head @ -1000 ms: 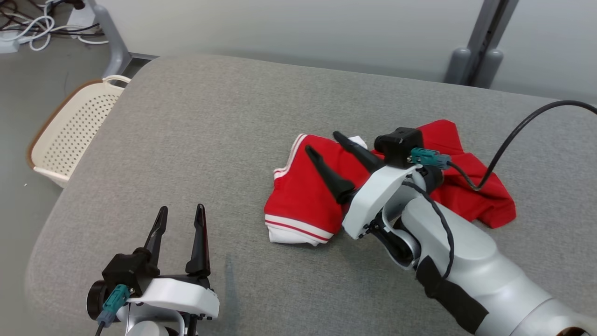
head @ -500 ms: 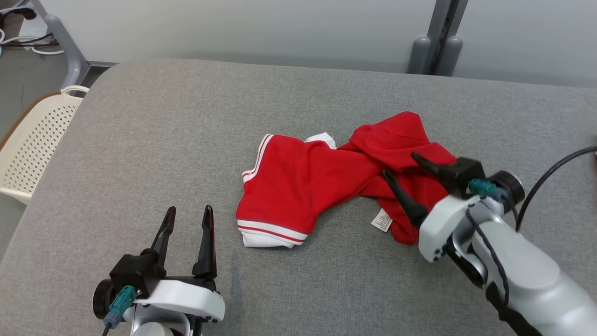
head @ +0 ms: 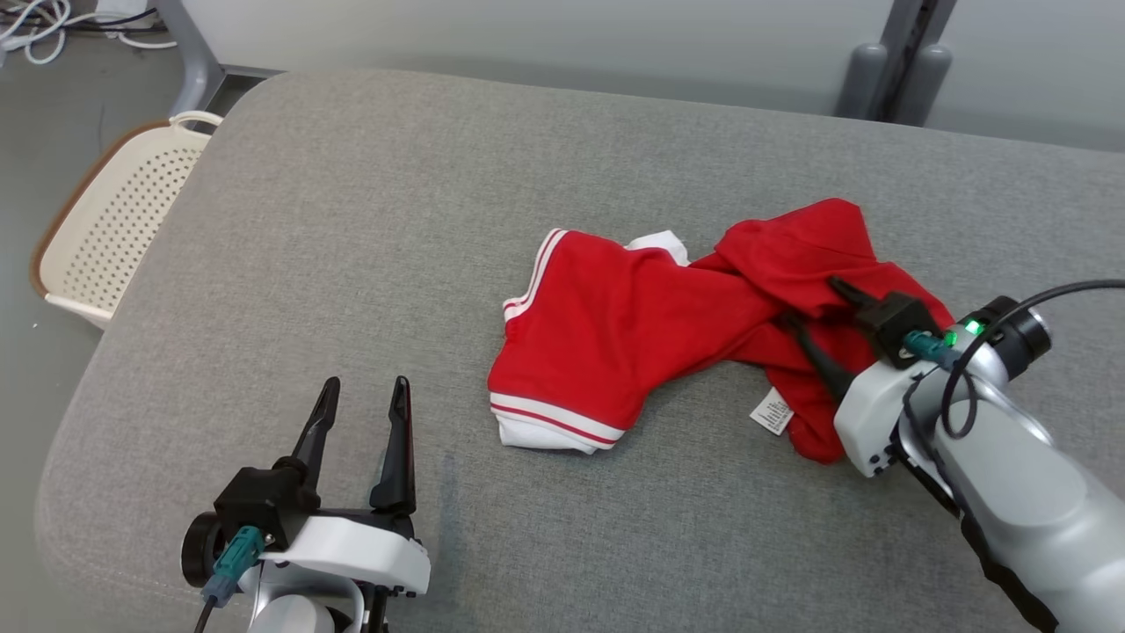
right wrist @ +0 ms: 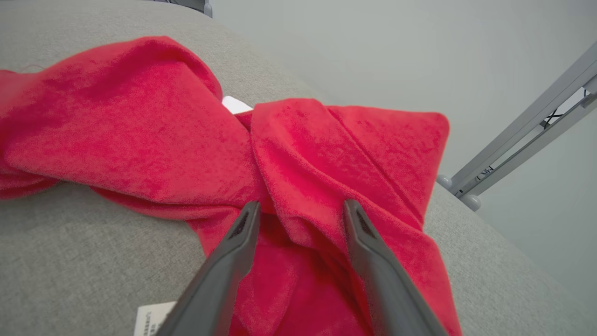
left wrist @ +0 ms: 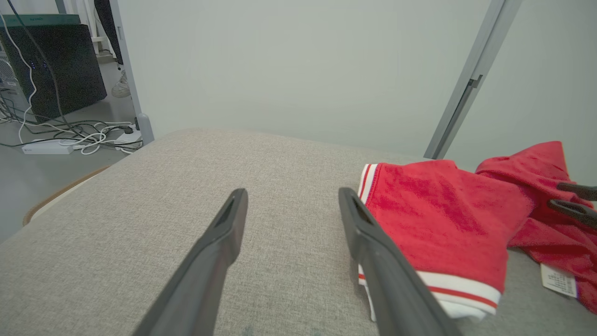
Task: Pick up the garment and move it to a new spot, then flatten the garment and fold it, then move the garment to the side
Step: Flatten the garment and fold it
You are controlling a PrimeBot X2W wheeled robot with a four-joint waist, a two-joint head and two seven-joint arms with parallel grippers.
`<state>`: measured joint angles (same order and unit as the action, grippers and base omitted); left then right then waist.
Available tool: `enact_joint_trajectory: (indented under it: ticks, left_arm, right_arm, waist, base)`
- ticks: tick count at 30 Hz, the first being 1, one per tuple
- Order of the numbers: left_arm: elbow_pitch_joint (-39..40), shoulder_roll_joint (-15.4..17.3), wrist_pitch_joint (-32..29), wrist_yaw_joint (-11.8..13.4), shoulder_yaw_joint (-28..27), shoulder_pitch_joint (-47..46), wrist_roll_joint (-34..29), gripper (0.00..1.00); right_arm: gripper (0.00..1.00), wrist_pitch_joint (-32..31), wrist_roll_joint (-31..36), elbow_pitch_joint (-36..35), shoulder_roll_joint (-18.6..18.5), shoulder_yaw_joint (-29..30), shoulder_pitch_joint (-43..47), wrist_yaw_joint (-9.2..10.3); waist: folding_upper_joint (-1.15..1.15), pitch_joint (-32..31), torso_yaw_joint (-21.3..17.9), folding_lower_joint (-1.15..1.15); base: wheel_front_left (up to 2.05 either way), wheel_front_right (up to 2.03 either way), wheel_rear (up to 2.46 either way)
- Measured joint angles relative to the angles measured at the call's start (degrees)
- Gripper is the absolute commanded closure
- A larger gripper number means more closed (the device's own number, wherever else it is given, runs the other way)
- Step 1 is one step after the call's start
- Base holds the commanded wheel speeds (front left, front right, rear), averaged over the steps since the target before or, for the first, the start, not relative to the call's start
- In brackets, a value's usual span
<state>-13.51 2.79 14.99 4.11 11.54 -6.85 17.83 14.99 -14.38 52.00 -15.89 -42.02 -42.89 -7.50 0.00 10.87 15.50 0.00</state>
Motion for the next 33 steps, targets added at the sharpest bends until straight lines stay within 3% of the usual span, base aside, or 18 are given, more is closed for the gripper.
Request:
enact_joint_trajectory:
  ticks: [15, 22, 27, 28, 29, 30, 33]
  left_arm:
    - [0.09, 0.00, 0.01, 0.24, 1.27, -0.04, 0.48, 0.00]
    - [0.02, 0.01, 0.00, 0.21, 3.20, -1.03, 1.43, 0.00]
    - [-0.08, -0.01, 0.01, 0.01, 4.64, -1.92, 2.02, 0.00]
    - [-0.07, 0.03, 0.01, 0.05, 4.90, -1.97, 2.21, 0.00]
    - [-0.07, 0.07, 0.00, 0.16, 5.15, -2.07, 2.49, 0.00]
    - [0.01, 0.03, 0.00, 0.33, 5.34, -2.25, 2.64, 0.00]
    - [0.29, 0.01, 0.00, 0.66, 5.49, -2.61, 2.88, 0.00]
  right_arm:
    - [1.00, -0.01, 3.98, 0.24, -3.48, 5.37, -8.17, 0.00]
    - [1.00, -1.53, 5.35, 6.66, -8.05, 5.04, -18.81, 0.00]
    - [1.00, -2.00, 5.38, 10.58, -9.24, 5.92, -22.87, 0.00]
    - [0.94, -1.77, 5.50, 11.47, -9.55, 6.93, -23.99, 0.00]
    - [0.54, -1.51, 5.98, 12.43, -9.90, 7.81, -25.12, 0.00]
    - [0.00, -1.37, 6.45, 13.35, -10.18, 8.31, -25.76, 0.00]
    - [0.00, -0.76, 7.37, 14.95, -9.66, 10.04, -25.72, 0.00]
  waist:
    - [0.00, 0.79, 1.01, 0.00]
    - [0.00, 2.77, 3.51, 0.00]
    - [0.00, 4.24, 5.52, 0.00]
    - [0.00, 4.73, 5.94, 0.00]
    - [0.00, 5.22, 6.36, 0.00]
    - [0.00, 5.66, 6.76, 0.00]
    - [0.00, 6.76, 7.53, 0.00]
  base:
    - [0.00, 0.00, 0.00]
    - [0.00, 0.00, 0.00]
    - [0.00, 0.00, 0.00]
    - [0.00, 0.00, 0.00]
    - [0.00, 0.00, 0.00]
    - [0.00, 0.00, 0.00]
    - [0.00, 0.00, 0.00]
